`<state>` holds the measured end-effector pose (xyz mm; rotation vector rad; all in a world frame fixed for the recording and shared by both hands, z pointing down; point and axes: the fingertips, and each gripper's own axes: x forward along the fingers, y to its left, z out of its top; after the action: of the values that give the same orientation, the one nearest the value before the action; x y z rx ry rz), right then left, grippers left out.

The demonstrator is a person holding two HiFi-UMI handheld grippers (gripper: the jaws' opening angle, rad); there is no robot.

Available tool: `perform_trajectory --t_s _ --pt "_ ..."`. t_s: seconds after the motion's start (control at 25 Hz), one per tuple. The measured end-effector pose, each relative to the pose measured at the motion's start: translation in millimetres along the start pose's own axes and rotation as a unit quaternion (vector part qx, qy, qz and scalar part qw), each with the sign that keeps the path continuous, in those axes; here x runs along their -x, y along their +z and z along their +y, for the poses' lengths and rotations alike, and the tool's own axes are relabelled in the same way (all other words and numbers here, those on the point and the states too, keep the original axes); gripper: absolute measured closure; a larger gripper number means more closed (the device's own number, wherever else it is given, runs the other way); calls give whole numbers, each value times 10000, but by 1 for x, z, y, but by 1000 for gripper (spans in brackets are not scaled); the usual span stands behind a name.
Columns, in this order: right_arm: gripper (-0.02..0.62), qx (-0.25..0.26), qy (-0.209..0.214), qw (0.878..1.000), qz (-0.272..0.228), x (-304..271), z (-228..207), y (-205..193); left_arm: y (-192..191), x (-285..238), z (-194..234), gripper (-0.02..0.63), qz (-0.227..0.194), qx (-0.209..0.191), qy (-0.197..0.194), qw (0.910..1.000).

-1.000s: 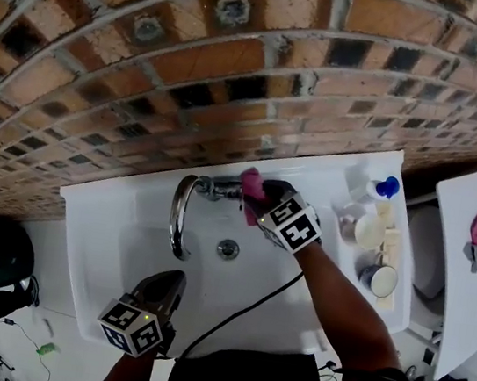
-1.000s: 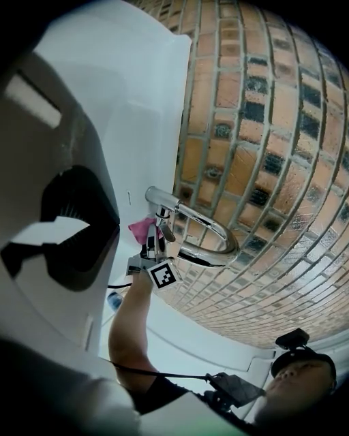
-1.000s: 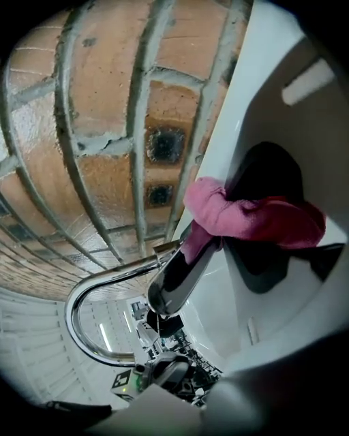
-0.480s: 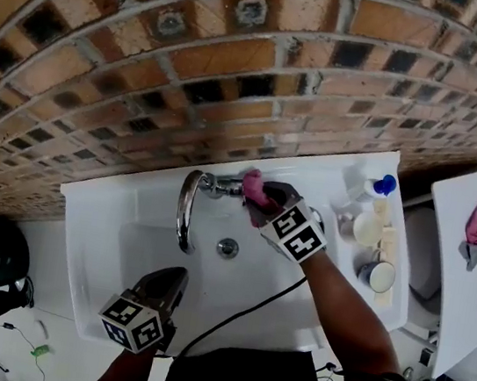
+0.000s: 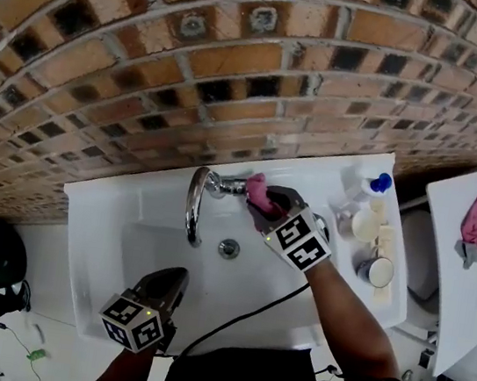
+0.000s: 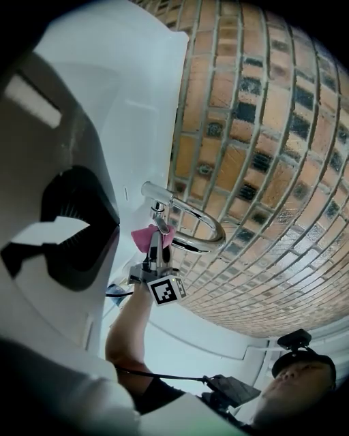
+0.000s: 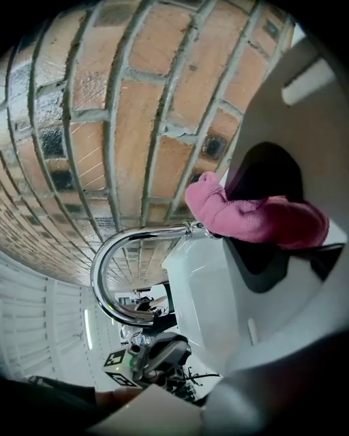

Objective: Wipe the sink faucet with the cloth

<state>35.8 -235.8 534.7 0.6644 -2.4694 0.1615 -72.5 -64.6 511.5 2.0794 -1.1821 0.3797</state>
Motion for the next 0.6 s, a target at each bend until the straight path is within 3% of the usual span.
perform_trajectory --t_s 0.28,0.48,0.6 --pt "462 155 -156 9997 -98 20 11 15 1 8 4 600 -76 -7 -38 10000" --pt "460 -56 -32 9973 -736 49 38 44 0 11 9 600 -106 13 -66 9999" --pt "460 -170 134 9963 -826 47 60 44 -2 12 14 600 -99 50 -63 9999"
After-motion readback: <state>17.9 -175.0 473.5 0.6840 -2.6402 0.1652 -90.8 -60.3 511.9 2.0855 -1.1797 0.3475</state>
